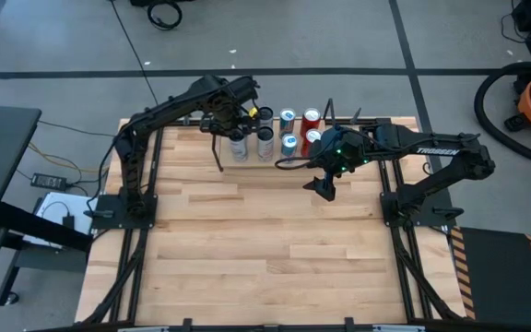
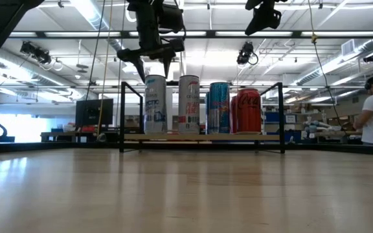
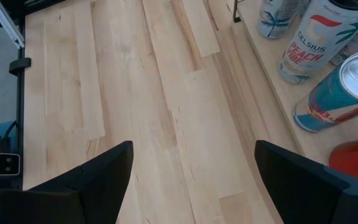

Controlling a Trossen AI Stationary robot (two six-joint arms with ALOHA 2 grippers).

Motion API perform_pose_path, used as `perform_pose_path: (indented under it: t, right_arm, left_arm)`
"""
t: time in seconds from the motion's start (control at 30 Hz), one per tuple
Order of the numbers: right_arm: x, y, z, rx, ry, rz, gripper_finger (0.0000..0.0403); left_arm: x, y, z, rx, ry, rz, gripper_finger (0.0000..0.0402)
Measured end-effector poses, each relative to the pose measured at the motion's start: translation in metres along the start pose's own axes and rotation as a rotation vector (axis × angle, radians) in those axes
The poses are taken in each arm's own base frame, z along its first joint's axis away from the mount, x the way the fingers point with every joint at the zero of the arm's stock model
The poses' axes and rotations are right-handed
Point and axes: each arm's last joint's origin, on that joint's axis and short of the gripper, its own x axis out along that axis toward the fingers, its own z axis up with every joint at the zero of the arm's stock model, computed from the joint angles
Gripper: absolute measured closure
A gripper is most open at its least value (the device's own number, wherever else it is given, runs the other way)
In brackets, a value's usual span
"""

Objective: Place canned beverage on shelf
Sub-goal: Put the white and blue soda can on the shelf aligned with the other white and blue soda can, then return to Home Position

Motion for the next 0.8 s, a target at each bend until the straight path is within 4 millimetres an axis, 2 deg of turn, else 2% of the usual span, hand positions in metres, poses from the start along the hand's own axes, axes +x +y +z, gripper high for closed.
perform_pose_path:
  t: [0.57, 0.8]
  right_arm:
    - [0.000, 0.000, 0.000, -0.001, -0.001, 0.001, 0.0057]
    - [-0.002, 0.004, -0.001, -0.042, -0.008, 0.012, 0.0057]
  left_arm:
    - [-0.028, 0.012, -0.003, 0.006, -0.037, -0.043, 0.0104]
    - [-0.060, 0.024, -0.010, 0.165, -0.099, -0.109, 0.0104]
